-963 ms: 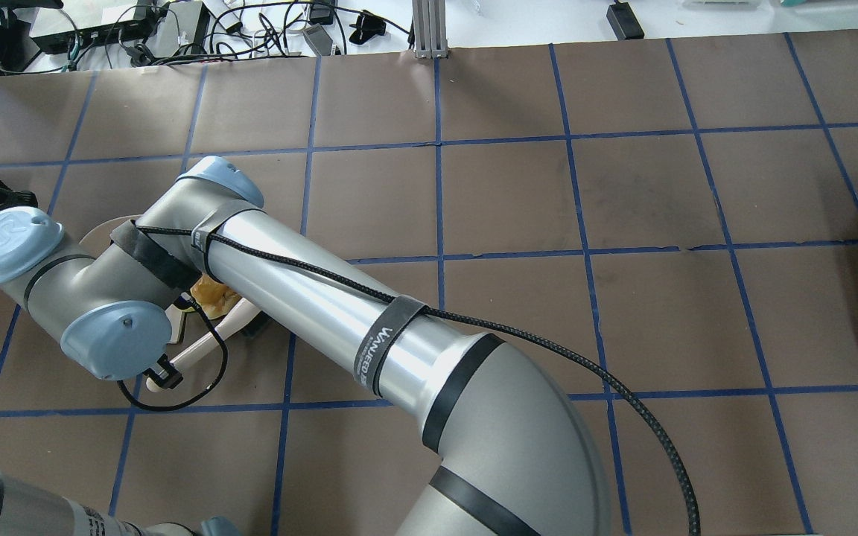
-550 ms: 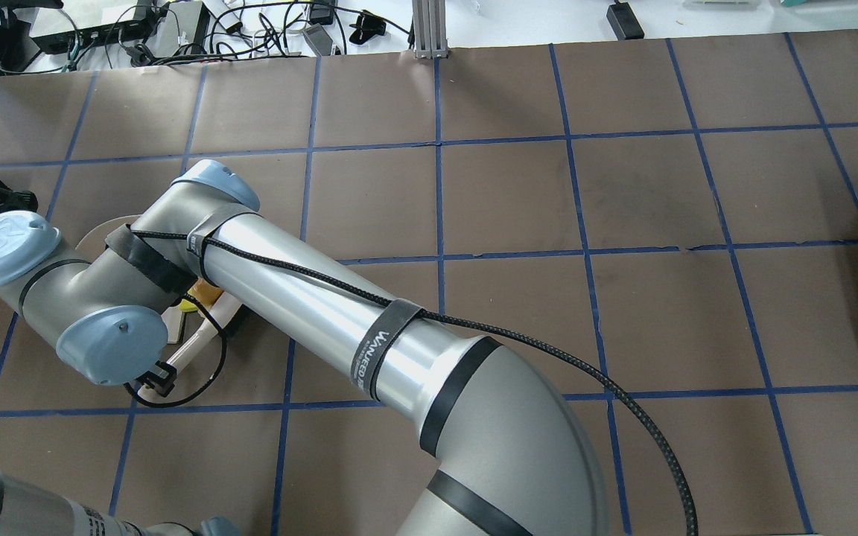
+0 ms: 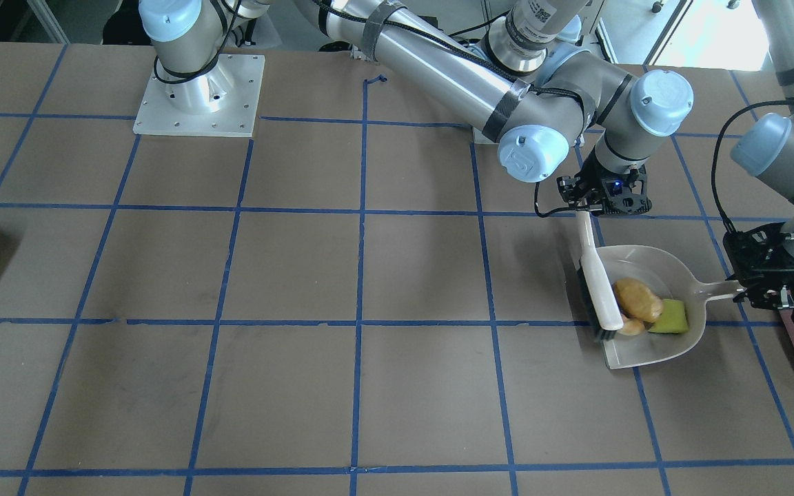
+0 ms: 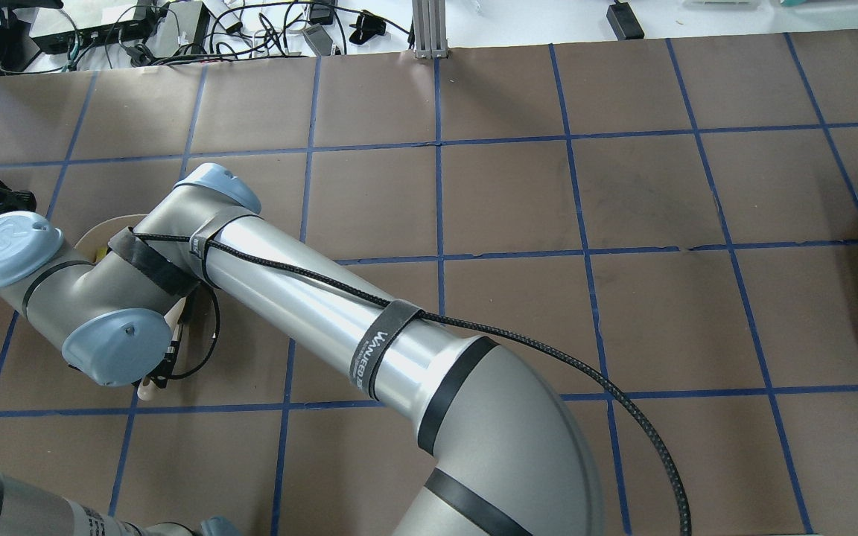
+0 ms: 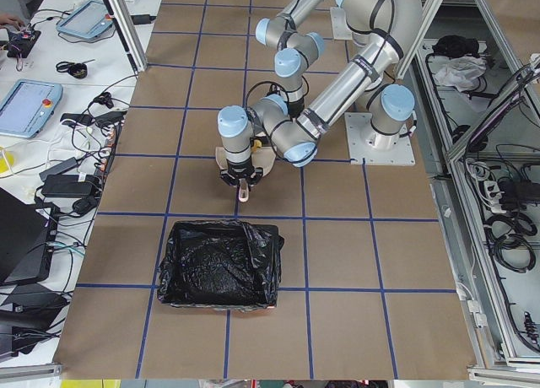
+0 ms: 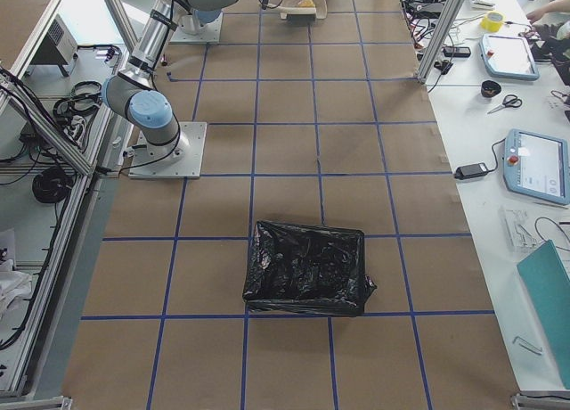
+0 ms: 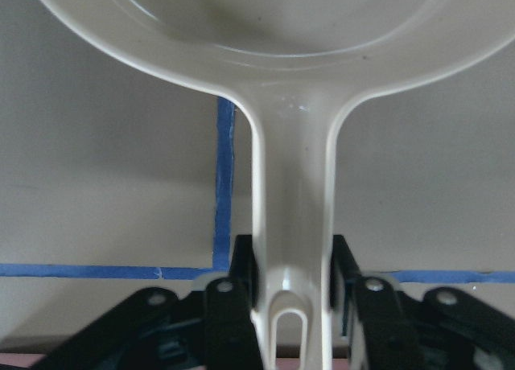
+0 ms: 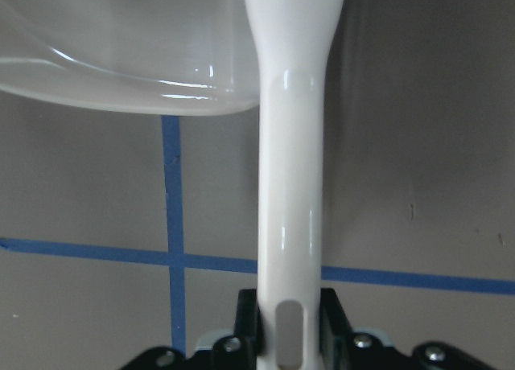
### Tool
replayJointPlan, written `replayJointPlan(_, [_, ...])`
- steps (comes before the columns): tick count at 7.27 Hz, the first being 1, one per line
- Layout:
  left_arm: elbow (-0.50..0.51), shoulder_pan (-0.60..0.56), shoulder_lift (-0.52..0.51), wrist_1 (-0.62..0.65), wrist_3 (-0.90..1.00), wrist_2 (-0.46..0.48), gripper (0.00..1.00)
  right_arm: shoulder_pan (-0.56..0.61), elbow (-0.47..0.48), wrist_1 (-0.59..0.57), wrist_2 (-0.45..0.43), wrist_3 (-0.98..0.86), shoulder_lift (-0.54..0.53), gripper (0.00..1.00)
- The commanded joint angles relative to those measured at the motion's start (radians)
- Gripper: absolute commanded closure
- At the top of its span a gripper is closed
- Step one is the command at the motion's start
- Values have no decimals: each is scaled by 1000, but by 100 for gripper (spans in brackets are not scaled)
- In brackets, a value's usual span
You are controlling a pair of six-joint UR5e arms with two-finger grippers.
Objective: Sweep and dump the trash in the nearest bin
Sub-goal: 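Keep brushing the bread and sponge into the dustpan with the right gripper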
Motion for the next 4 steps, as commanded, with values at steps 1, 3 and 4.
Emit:
replayJointPlan(1, [1,0,0,1,-1,0,100,0,2,-35,-37,-257,13,100])
replayJointPlan(3, [-1,-1,-3,1,-5,-20,100,-8,18,-25,-43,-166,-19,100])
replayJointPlan(4, [-1,-1,-4,0,-4,-25,100,-9,34,-2,-70,-126,-38,100])
